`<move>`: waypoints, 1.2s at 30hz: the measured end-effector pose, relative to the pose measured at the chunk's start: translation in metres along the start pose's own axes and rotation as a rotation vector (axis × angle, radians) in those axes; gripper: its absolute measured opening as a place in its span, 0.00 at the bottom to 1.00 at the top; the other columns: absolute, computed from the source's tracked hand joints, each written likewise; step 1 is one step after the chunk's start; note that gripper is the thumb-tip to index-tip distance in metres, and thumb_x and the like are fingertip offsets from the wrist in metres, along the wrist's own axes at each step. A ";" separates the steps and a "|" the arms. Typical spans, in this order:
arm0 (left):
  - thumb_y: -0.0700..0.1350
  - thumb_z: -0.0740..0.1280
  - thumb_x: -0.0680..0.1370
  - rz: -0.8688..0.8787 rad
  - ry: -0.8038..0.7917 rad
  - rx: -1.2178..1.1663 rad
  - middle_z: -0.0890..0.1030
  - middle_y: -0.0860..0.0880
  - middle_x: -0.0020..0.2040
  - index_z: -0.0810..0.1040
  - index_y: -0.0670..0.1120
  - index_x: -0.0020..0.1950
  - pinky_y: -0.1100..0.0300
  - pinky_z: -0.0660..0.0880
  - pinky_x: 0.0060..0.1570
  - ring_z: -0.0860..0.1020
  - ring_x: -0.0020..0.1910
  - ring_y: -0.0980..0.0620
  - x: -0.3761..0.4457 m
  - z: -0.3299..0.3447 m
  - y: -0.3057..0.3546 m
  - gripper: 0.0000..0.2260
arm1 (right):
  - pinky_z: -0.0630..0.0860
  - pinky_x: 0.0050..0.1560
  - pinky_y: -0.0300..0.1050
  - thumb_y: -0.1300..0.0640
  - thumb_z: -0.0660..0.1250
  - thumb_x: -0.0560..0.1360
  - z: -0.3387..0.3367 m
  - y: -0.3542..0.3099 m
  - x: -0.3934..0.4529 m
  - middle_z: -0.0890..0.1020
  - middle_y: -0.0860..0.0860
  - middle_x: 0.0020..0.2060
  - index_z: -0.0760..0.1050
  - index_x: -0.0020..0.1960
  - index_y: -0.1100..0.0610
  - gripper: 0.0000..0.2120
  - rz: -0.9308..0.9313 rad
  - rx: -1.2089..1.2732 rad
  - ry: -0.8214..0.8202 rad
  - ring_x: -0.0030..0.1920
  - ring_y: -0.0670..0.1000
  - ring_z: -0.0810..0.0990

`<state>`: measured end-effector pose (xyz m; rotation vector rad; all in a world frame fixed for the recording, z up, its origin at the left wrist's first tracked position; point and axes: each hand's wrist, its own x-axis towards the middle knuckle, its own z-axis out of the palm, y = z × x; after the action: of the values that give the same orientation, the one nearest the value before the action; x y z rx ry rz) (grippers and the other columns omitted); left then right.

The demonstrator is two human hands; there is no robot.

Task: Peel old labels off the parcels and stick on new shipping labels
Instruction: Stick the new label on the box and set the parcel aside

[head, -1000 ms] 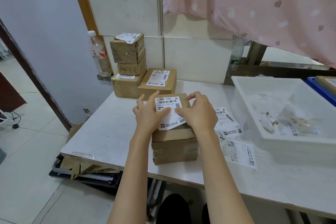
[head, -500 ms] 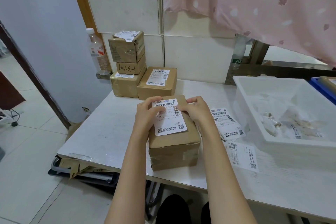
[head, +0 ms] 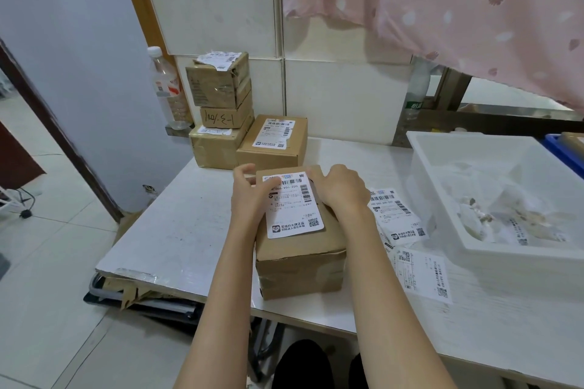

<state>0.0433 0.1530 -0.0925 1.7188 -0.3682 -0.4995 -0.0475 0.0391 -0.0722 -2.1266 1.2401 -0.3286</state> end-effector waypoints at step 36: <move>0.54 0.79 0.57 -0.041 -0.092 -0.076 0.75 0.48 0.67 0.67 0.53 0.70 0.49 0.78 0.58 0.78 0.61 0.48 -0.025 -0.008 -0.018 0.43 | 0.74 0.64 0.53 0.55 0.77 0.68 0.000 0.030 -0.050 0.77 0.50 0.62 0.68 0.71 0.56 0.35 0.021 0.572 -0.131 0.60 0.51 0.77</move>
<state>0.0259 0.1759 -0.1053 1.6368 -0.3753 -0.6166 -0.0944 0.0714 -0.0867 -1.6146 0.9496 -0.4629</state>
